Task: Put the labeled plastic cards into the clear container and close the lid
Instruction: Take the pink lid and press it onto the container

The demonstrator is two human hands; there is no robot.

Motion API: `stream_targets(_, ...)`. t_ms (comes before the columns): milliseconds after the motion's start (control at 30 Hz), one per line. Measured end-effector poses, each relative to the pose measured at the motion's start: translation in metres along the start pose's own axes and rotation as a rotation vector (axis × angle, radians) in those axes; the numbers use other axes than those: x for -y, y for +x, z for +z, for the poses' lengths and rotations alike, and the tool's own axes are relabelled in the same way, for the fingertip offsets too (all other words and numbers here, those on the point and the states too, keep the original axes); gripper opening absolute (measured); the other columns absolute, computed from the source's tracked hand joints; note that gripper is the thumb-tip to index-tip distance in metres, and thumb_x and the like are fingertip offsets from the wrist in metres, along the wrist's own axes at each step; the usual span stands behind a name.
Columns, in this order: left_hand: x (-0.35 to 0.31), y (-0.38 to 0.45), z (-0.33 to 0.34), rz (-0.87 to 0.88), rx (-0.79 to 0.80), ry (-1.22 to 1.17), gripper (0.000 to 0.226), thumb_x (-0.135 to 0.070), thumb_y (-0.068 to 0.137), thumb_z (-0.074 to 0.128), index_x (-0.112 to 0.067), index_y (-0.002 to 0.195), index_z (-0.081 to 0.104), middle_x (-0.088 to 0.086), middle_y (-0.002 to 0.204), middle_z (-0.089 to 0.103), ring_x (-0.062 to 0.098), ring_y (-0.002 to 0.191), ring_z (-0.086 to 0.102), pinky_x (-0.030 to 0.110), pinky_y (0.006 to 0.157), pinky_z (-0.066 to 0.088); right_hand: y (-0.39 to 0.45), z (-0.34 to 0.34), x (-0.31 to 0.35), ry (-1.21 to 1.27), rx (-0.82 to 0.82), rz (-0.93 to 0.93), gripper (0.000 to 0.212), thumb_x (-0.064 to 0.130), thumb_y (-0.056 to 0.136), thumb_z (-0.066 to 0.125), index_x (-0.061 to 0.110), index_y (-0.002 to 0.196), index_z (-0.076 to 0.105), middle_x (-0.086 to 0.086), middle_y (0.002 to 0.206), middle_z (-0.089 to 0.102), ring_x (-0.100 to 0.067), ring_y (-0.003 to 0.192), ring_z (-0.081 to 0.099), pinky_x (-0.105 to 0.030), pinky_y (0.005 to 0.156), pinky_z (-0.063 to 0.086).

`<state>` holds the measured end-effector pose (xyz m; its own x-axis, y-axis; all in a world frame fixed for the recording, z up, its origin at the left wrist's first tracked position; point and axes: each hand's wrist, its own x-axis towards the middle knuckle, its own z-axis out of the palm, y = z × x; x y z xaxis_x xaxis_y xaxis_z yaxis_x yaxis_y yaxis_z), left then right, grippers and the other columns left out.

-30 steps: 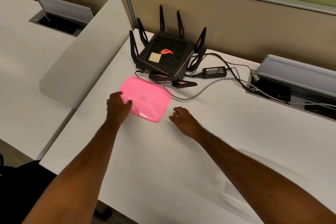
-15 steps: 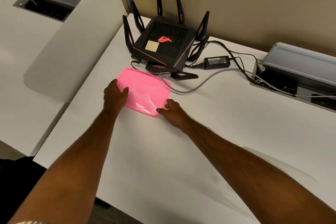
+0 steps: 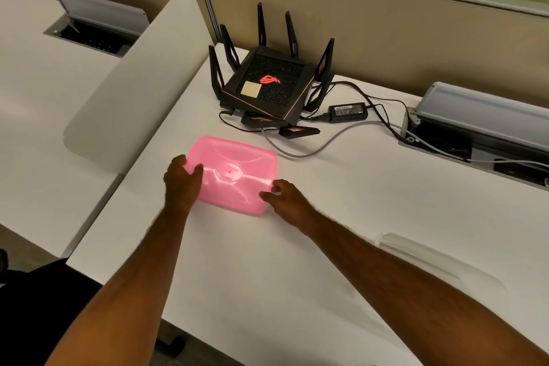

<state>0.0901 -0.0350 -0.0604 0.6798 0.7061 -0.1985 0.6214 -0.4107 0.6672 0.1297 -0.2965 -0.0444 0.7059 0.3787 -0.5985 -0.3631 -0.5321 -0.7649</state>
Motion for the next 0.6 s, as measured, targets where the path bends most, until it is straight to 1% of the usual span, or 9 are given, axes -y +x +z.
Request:
stream_targets(33, 0.001, -0.006, -0.004, 0.000, -0.005, -0.024, 0.053, -0.023, 0.096, 0.068, -0.003, 0.142, 0.051, 0.020, 0.140, 0.059, 0.040, 0.128, 0.056, 0.049, 0.108, 0.047, -0.007, -0.002, 0.001, 0.016, 0.000, -0.002, 0.065, 0.039, 0.097, 0.065, 0.009, 0.150, 0.043, -0.009, 0.147, 0.052, -0.028, 0.126, 0.058, -0.042, 0.103, 0.051)
stream_targets(67, 0.001, -0.012, -0.007, -0.004, -0.009, -0.047, 0.053, -0.023, 0.096, 0.068, -0.004, 0.143, 0.051, 0.018, 0.140, 0.059, 0.038, 0.127, 0.057, 0.048, 0.107, 0.048, -0.013, -0.004, 0.001, 0.029, -0.001, -0.005, 0.064, 0.038, 0.098, 0.064, 0.009, 0.150, 0.043, -0.009, 0.146, 0.053, -0.028, 0.124, 0.059, -0.044, 0.104, 0.052)
stream_targets(167, 0.000, -0.029, -0.015, -0.002, -0.036, -0.099, 0.052, -0.023, 0.096, 0.068, -0.006, 0.143, 0.051, 0.015, 0.139, 0.061, 0.035, 0.126, 0.060, 0.048, 0.106, 0.050, -0.033, -0.012, 0.003, 0.072, -0.003, -0.028, 0.058, 0.034, 0.099, 0.063, 0.009, 0.149, 0.045, -0.008, 0.143, 0.053, -0.027, 0.114, 0.065, -0.040, 0.093, 0.058)
stream_targets(267, -0.004, -0.045, -0.023, 0.028, -0.076, -0.113, 0.051, -0.022, 0.097, 0.066, -0.005, 0.143, 0.053, 0.016, 0.137, 0.064, 0.034, 0.123, 0.063, 0.045, 0.103, 0.050, -0.054, -0.020, 0.004, 0.096, -0.028, -0.065, 0.055, 0.028, 0.100, 0.064, 0.008, 0.148, 0.046, -0.009, 0.142, 0.054, -0.029, 0.110, 0.068, -0.042, 0.092, 0.060)
stream_targets(333, -0.009, -0.056, -0.027, 0.054, -0.100, -0.125, 0.049, -0.020, 0.097, 0.066, -0.005, 0.142, 0.055, 0.016, 0.134, 0.065, 0.034, 0.120, 0.064, 0.043, 0.102, 0.050, -0.069, -0.028, 0.003, 0.089, -0.046, -0.088, 0.055, 0.027, 0.100, 0.064, 0.009, 0.148, 0.046, -0.007, 0.141, 0.054, -0.029, 0.108, 0.068, -0.043, 0.091, 0.060)
stream_targets(433, -0.021, -0.072, -0.032, 0.103, -0.110, -0.128, 0.047, -0.017, 0.097, 0.066, -0.004, 0.141, 0.057, 0.017, 0.130, 0.066, 0.034, 0.117, 0.064, 0.044, 0.099, 0.050, -0.092, -0.039, -0.001, 0.079, -0.067, -0.136, 0.056, 0.019, 0.097, 0.068, 0.008, 0.148, 0.046, -0.008, 0.141, 0.054, -0.027, 0.107, 0.069, -0.042, 0.087, 0.062)
stream_targets(533, -0.036, -0.090, -0.035, 0.145, -0.091, -0.128, 0.049, -0.017, 0.097, 0.068, -0.006, 0.143, 0.056, 0.017, 0.130, 0.061, 0.033, 0.114, 0.063, 0.038, 0.091, 0.049, -0.116, -0.051, -0.011, 0.104, -0.089, -0.171, 0.059, 0.008, 0.094, 0.071, 0.005, 0.148, 0.046, -0.012, 0.140, 0.054, -0.030, 0.105, 0.070, -0.043, 0.084, 0.060)
stream_targets(600, -0.046, -0.100, -0.035, 0.190, -0.072, -0.101, 0.047, -0.013, 0.097, 0.067, -0.005, 0.142, 0.057, 0.020, 0.128, 0.059, 0.035, 0.112, 0.063, 0.039, 0.093, 0.050, -0.132, -0.060, -0.020, 0.113, -0.108, -0.191, 0.062, 0.005, 0.093, 0.072, 0.004, 0.148, 0.045, -0.013, 0.139, 0.054, -0.025, 0.099, 0.069, -0.040, 0.080, 0.060)
